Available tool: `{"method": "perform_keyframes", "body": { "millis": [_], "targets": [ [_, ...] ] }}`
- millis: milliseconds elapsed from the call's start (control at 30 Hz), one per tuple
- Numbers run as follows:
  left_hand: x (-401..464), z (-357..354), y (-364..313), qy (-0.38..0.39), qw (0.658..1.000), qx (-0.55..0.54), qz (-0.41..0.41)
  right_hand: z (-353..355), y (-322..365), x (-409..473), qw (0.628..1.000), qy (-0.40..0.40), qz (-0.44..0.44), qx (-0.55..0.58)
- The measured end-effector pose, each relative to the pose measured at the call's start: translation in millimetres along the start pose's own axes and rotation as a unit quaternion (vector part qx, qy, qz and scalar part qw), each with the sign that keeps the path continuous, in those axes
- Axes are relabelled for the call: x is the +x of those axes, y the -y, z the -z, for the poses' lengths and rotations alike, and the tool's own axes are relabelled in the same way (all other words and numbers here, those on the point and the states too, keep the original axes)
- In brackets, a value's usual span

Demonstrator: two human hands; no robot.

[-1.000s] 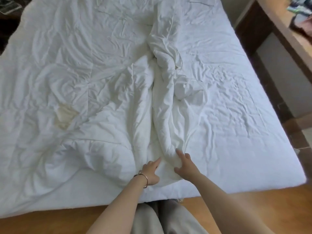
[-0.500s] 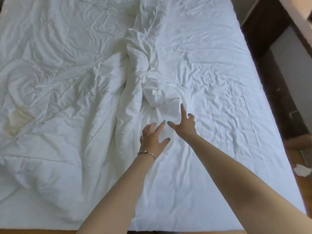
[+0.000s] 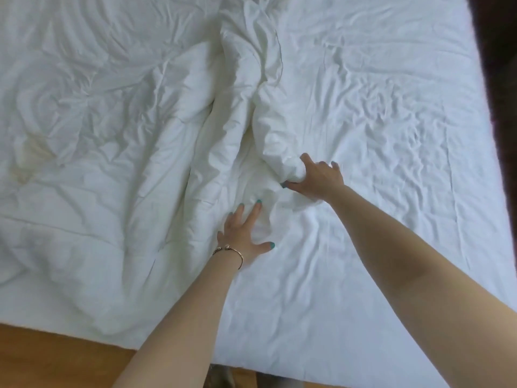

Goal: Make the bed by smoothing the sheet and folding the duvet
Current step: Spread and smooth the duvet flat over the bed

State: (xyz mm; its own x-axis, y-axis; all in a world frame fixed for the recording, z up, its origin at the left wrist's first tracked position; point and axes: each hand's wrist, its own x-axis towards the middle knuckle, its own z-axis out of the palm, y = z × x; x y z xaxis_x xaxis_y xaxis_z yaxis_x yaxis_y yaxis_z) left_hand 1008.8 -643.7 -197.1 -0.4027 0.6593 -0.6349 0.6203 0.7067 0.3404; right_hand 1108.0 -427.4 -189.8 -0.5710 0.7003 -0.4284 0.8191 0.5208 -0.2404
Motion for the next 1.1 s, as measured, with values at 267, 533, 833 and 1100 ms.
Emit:
{"method": "perform_keyframes", "body": {
  "millis": [267, 533, 833, 1100],
  "targets": [
    [-51.0, 0.6, -23.9, -0.019, 0.996, -0.07, -0.047, -5.0, -42.5, -171.6, 0.91, -0.036, -0.099, 0.402],
    [-124.0, -40.0, -94.7, 0.054, 0.982, 0.039, -0.179, 1.2, -102.5, -307.2, 0.936, -0.078, -0.148, 0.309],
    [-163.9, -126.0, -157.7, 0.052, 0.988, 0.066, -0.129, -22.4, -198.7, -362.7, 0.96, -0.043, -0.223, 0.161],
    [-183.9, -242.6, -292.7, 0.075, 0.978, 0.152, -0.125, -2.3, -376.6, -430.6, 0.958, -0.038, -0.265, 0.103]
  ]
}}
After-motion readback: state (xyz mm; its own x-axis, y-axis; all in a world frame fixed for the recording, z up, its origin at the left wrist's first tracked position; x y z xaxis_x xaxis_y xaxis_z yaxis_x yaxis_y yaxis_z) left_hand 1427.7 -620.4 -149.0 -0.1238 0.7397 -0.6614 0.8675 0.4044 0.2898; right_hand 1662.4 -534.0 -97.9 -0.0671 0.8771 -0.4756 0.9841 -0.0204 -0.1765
